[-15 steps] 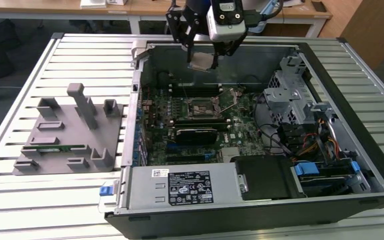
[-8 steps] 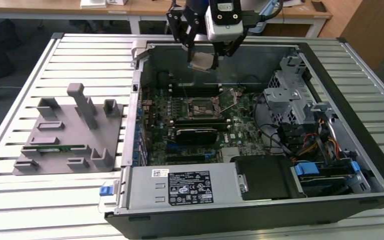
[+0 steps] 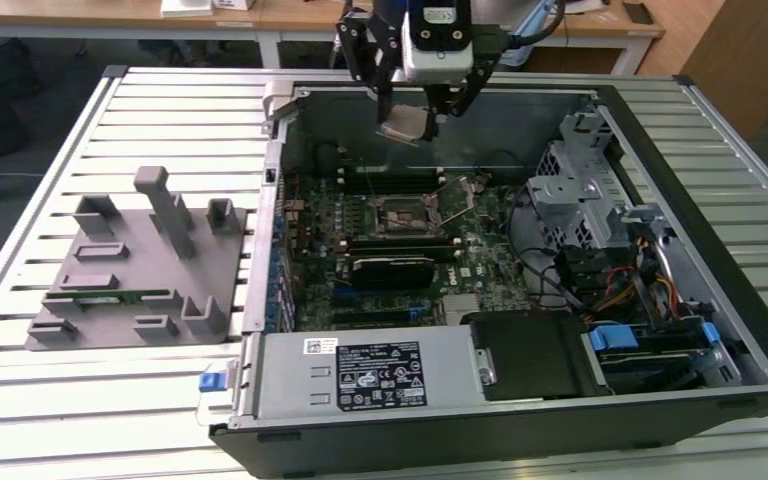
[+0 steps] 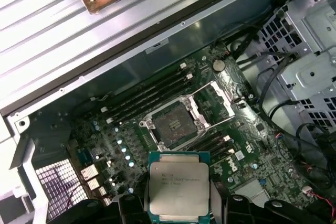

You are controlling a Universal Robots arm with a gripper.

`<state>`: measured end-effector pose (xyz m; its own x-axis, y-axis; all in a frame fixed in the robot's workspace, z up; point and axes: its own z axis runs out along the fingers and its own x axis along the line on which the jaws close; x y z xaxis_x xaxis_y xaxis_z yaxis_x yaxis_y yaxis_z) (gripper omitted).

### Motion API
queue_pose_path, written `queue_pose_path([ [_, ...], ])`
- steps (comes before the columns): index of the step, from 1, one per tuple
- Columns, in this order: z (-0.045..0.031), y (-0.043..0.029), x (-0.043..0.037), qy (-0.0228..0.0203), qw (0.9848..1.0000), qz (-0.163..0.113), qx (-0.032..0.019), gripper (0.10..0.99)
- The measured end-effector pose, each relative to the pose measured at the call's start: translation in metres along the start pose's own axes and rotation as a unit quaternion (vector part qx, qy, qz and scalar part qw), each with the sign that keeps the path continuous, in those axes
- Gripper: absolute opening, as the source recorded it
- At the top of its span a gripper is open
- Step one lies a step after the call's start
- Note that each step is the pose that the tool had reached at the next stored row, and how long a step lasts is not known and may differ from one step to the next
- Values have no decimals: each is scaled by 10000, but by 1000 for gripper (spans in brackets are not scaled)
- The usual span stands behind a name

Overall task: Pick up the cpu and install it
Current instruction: 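Place the cpu into insertion slot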

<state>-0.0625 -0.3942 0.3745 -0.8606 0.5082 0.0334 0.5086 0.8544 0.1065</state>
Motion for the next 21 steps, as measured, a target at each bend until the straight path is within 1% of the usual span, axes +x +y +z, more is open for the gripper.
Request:
queue_pose_path([
  [2, 5, 1, 0, -17, 9999, 156, -6, 541],
  [5, 11, 1, 1, -40, 9993, 378, -12, 541],
  [10, 20, 4, 3, -78, 9973, 729, -24, 541],
  [14, 27, 6, 4, -109, 9948, 1013, -34, 541],
  [18, 33, 8, 6, -139, 9915, 1296, -43, 541],
  [21, 36, 14, 9, -156, 9892, 1457, -48, 541],
])
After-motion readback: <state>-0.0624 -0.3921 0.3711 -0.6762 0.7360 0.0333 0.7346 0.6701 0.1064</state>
